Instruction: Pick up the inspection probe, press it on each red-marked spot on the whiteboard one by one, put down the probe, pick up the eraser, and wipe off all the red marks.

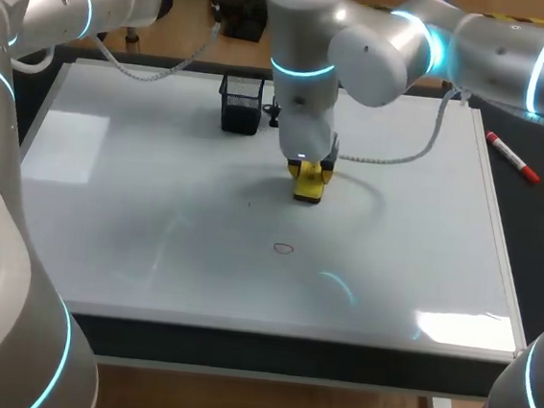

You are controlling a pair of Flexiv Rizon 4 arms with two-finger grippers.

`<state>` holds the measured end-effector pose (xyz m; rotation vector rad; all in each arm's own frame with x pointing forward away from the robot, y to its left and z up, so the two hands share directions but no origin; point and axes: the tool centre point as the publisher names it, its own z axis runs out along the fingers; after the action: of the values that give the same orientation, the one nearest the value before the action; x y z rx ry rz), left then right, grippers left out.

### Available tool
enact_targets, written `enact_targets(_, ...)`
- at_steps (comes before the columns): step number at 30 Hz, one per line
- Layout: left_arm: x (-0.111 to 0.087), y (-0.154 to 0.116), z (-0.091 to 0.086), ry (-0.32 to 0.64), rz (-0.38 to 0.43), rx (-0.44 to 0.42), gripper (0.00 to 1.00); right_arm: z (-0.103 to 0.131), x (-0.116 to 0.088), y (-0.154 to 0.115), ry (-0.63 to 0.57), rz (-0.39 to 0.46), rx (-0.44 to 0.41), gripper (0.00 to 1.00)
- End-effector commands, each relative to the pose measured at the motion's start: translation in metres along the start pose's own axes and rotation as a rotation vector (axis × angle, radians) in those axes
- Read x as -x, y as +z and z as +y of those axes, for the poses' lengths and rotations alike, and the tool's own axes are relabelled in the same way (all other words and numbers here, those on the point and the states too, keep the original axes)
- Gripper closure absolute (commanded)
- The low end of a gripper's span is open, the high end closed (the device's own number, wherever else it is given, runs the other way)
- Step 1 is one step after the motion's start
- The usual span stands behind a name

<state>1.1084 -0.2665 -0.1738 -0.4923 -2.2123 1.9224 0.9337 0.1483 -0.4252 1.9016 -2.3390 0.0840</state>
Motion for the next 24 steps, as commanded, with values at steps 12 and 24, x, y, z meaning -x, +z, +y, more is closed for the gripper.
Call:
enact_targets(12,0.001,0.000,0.000,0.001,0.002,-0.001,1.00,-0.003,-0.045,0.001,0.093,-0.011,-0.005,1.00)
enact_targets(24,0.001,0.000,0.000,0.001,0.002,-0.001,1.00,-0.016,-0.089,-0.019,0.229,-0.083,-0.030,1.00)
